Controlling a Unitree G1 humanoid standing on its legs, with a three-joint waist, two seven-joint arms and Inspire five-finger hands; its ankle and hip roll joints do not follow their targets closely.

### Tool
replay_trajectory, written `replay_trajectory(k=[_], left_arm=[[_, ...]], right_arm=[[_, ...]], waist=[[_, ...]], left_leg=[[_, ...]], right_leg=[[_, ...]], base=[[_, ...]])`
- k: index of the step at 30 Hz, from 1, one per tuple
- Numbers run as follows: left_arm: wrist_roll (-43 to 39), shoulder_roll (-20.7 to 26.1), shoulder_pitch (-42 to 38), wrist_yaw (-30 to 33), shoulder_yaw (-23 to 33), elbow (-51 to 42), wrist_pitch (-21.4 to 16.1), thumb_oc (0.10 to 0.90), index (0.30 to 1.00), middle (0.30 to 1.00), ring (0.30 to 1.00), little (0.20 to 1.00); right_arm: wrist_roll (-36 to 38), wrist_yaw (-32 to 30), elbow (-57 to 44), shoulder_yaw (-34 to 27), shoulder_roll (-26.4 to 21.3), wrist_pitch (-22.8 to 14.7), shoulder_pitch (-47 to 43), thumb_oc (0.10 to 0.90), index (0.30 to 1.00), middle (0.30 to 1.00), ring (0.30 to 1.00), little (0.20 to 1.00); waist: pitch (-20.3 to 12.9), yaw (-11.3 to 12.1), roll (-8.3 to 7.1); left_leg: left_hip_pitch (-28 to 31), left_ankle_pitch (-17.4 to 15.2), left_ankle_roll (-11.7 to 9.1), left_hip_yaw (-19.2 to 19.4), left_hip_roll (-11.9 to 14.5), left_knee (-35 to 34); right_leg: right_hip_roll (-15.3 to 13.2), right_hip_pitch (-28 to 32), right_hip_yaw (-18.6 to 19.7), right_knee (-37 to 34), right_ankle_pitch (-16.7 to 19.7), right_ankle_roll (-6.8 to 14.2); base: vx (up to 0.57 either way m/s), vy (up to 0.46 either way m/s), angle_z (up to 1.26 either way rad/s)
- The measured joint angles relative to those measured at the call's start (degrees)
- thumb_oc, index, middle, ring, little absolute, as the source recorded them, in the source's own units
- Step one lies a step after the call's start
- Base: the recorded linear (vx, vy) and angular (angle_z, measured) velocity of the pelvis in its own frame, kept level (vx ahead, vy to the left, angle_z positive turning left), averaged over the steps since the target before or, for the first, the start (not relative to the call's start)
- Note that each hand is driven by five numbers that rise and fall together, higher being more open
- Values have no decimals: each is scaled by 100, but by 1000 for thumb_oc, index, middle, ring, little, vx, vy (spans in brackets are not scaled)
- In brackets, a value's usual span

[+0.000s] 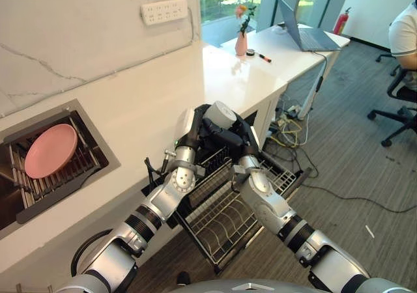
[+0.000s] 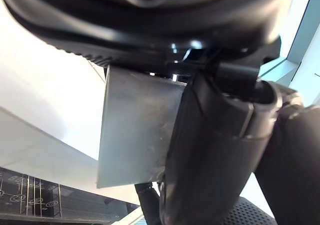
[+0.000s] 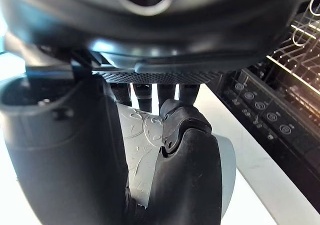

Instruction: Place the dishes in the dishwasher.

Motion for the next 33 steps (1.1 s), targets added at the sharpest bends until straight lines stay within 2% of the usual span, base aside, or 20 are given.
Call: replay_trajectory(k=[6, 8, 11, 16, 22, 28, 29, 30, 32, 33], left_arm=[[174, -9, -219, 61, -371, 0, -224, 800, 900, 900, 900, 900], [286, -41, -307, 62, -461, 1, -228, 800, 900, 900, 900, 900], [394, -66, -380, 59, -589, 0, -260, 800, 900, 900, 900, 900], [767, -302, -442, 25, -830, 0, -341, 800, 900, 900, 900, 900], [1030, -369, -446, -93, -961, -2, -553, 800, 900, 900, 900, 900], [1030, -352, -445, -136, -973, -2, -556, 800, 900, 900, 900, 900], [1031, -221, -356, -237, -871, -67, -591, 800, 900, 900, 900, 900], [1030, 131, 4, -595, -613, -577, -778, 800, 900, 900, 900, 900], [1030, 131, 4, -595, -613, -577, -778, 800, 900, 900, 900, 900], [1011, 1033, 1450, -856, -92, -2004, -1294, 800, 900, 900, 900, 900]], right_arm=[[-211, -606, 2, -402, 261, 9, 0, 400, 300, 300, 300, 300], [-673, -872, 9, -552, 284, 24, 0, 400, 300, 300, 300, 300], [-847, -1062, 18, -690, 288, 39, 0, 400, 300, 300, 300, 300], [-959, -1495, 97, -1231, 474, 49, 0, 400, 300, 300, 300, 300], [-1278, -1791, 112, -1594, 507, 176, 0, 400, 300, 300, 300, 300], [-1295, -1824, 122, -1632, 468, 196, 0, 400, 300, 300, 300, 300], [-1348, -1802, 93, -1726, 404, 234, 37, 400, 300, 300, 300, 300], [-1639, -1593, -41, -1754, 261, 253, 271, 400, 300, 300, 300, 300], [-1639, -1593, -41, -1754, 261, 253, 271, 400, 300, 300, 300, 300], [-1948, -1449, -681, -1720, -164, 202, 989, 400, 300, 300, 300, 300]], waist=[[-5, 2, 35], [0, -4, 70], [-7, 1, 101], [5, 0, 154], [19, 0, 186], [22, 8, 190], [32, 42, 206], [61, 62, 226], [61, 62, 226], [133, 127, 250]], left_leg=[[-7, 0, 0, -40, -5, 0], [-12, 0, 0, -47, -6, 0], [-12, 1, 0, -49, -4, 0], [-15, 1, 0, -58, -6, 0], [-18, 1, 0, -71, -7, 0], [-21, 1, 0, -72, -8, 0], [-34, 2, -1, -87, -16, -1], [-55, 3, -2, -96, -15, -2], [-55, 3, -2, -96, -15, -2], [-32, 3, -4, -127, -22, -1]], right_leg=[[1, 7, -31, 0, -8, -5], [1, 15, -41, 0, -8, -4], [3, 20, -46, 0, -9, -5], [4, 25, -67, 0, -16, -10], [4, 31, -92, 0, -26, -13], [4, 32, -98, 0, -29, -11], [5, 43, -110, 1, -29, -11], [14, 30, -116, 2, -30, -9], [14, 30, -116, 2, -30, -9], [7, 85, -222, 0, -73, -29]], base=[[-2, -3, 3], [0, 0, 0], [0, 0, 0], [-1, -1, 1], [0, 0, 1], [0, 0, 0], [0, 0, 0], [0, 0, 0], [3, -5, 5], [6, -9, 10]])
